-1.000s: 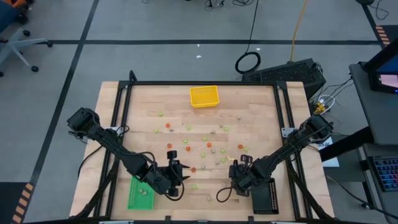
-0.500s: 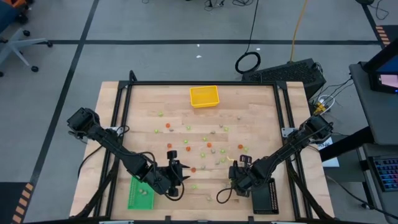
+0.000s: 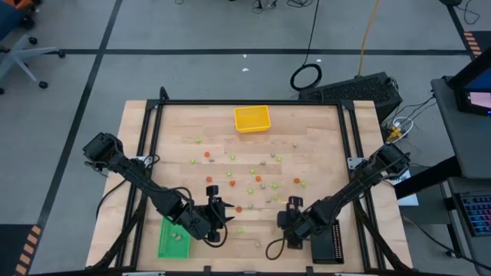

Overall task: Sort Halloween decoration
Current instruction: Put the green spider toy into the yellow bin

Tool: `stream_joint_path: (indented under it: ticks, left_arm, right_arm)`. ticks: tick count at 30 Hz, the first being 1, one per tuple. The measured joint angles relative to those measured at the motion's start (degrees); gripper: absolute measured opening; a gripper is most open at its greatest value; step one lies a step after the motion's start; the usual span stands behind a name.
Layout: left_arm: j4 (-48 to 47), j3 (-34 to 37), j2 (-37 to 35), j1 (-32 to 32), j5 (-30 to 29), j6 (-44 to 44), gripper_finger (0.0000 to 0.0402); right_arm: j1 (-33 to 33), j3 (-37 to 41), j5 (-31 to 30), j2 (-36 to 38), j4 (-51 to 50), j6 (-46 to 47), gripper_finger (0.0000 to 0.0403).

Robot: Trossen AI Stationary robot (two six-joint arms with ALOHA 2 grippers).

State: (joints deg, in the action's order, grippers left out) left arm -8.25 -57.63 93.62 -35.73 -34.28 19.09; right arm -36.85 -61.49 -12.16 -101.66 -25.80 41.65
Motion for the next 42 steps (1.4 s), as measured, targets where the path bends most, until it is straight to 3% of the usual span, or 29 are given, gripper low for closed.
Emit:
stream_joint_path:
  ticks: [8, 21, 29, 42]
  left_arm:
    - [0.0, 0.0, 0.0, 0.0, 0.0, 0.0, 0.0171]
    - [0.1, 0.0, 0.0, 0.0, 0.0, 0.0, 0.0171]
    - [0.2, 0.0, 0.0, 0.0, 0.0, 0.1, 0.0171]
    - [0.2, 0.0, 0.0, 0.0, 0.0, 0.1, 0.0171]
  right_arm:
    - [-0.8, 0.0, 4.8, 0.0, 6.4, 0.5, 0.017]
    - [-2.7, 0.0, 6.3, -0.1, 8.3, 5.1, 0.0168]
    - [-2.6, -0.1, 5.9, -4.3, 11.0, 4.3, 0.0167]
    - [-1.7, -0.3, 0.6, -4.8, 5.0, 5.7, 0.0166]
